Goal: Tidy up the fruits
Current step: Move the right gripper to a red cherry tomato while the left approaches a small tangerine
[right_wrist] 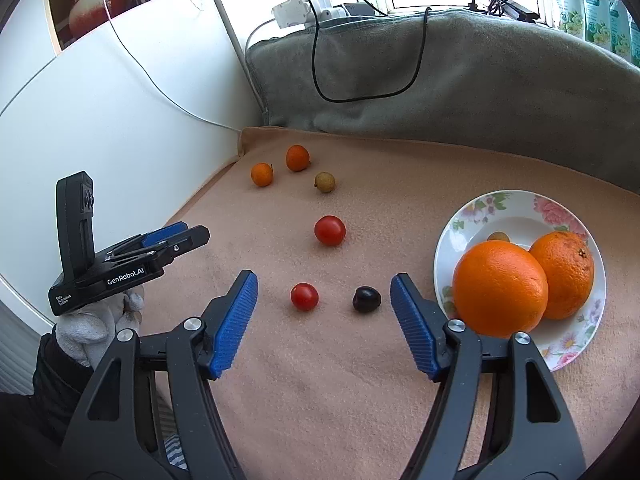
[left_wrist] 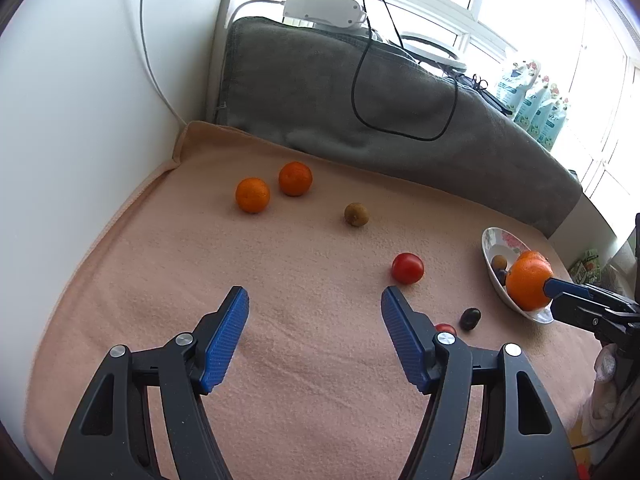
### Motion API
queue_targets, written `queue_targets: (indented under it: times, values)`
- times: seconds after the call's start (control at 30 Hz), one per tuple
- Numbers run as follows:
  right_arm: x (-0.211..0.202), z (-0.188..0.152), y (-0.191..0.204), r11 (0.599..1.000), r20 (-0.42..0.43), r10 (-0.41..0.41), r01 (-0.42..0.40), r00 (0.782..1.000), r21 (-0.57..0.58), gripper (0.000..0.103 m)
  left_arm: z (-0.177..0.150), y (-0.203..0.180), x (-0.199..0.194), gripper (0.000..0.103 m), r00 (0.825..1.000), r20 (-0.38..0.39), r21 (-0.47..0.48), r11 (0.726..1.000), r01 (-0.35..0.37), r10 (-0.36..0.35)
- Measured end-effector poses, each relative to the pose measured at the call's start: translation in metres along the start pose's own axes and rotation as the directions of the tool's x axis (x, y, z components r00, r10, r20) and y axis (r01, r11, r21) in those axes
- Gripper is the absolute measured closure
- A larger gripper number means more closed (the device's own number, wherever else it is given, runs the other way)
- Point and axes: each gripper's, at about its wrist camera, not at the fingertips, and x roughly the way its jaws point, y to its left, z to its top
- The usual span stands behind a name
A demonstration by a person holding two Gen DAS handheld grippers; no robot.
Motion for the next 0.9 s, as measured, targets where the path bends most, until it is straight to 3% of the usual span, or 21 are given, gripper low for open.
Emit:
queue_targets:
  times: [0.37, 0.63, 0.9]
  values:
    - [0.032, -0.012, 0.014, 0.999, -0.076, 0.011, -0.013, 0.997, -0.036, 0.054, 0.028, 0.018, 0.025, 0.042, 1.000, 0.005, 0.005, 1.000, -0.021, 0.021]
    - [0.057, -0.011, 0.024, 0.996, -0.115, -0.003, -0.008, 0.993, -0.093, 0.061, 0.054, 0.034, 0.056, 0.046, 0.999, -0.009, -0.011, 0.999, -0.045, 0.045]
    - [0.069, -0.013, 0.028, 0.993, -0.137, -0.009, -0.007, 0.991, -0.116, 0.062, 0.068, 0.048, 0.089, 0.046, 0.997, -0.037, -0.022, 0.997, -0.069, 0.068]
